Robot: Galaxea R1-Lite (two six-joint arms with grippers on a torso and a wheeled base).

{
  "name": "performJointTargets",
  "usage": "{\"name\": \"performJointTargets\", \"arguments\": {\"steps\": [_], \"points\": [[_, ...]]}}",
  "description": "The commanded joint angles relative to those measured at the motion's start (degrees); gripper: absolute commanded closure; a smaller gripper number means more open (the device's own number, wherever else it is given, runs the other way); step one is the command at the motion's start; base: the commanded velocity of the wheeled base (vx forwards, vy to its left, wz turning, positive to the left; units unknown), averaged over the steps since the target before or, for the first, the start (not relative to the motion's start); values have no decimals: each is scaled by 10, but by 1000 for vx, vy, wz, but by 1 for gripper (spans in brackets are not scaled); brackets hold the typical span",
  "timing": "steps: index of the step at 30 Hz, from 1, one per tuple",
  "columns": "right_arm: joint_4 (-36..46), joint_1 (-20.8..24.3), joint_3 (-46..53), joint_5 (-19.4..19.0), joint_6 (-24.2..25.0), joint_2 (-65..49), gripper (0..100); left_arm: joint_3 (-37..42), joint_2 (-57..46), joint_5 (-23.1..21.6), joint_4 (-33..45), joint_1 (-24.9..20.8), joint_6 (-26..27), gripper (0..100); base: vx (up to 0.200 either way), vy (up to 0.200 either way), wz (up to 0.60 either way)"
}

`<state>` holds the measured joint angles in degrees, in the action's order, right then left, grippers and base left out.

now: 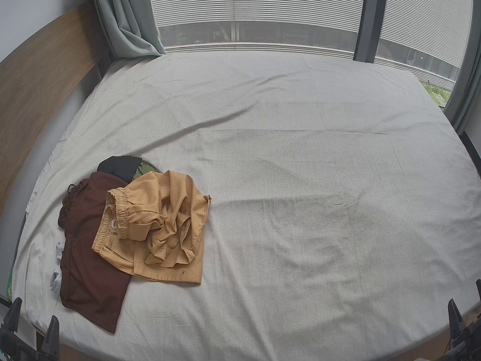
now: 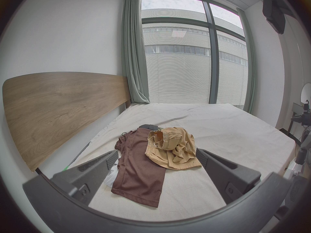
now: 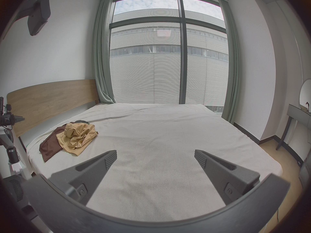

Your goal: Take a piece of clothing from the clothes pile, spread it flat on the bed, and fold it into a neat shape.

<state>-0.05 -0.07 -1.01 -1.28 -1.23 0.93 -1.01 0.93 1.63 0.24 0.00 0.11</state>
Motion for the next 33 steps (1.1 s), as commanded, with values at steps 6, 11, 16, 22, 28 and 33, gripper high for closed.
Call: {"name": "performJointTargets", "arguments": {"steps": [6,11,16,22,28,33], "points": [[0,0,9,0,1,-9,0,9,-9,-1,-1,2,-5,0,0,0,0],[0,0,9,0,1,-9,0,9,-9,-2,-1,2,-4,0,0,0,0],[0,0,9,0,2,-9,0,9,-9,-2,-1,2,-3,0,0,0,0],[0,0,9,0,2,-9,0,9,-9,-3,-1,2,0,0,0,0,0],[0,0,9,0,1,-9,0,9,-9,-3,-2,2,1,0,0,0,0],[0,0,9,0,2,-9,0,-29,-9,-1,-51,3,-1,0,0,0,0]]}}
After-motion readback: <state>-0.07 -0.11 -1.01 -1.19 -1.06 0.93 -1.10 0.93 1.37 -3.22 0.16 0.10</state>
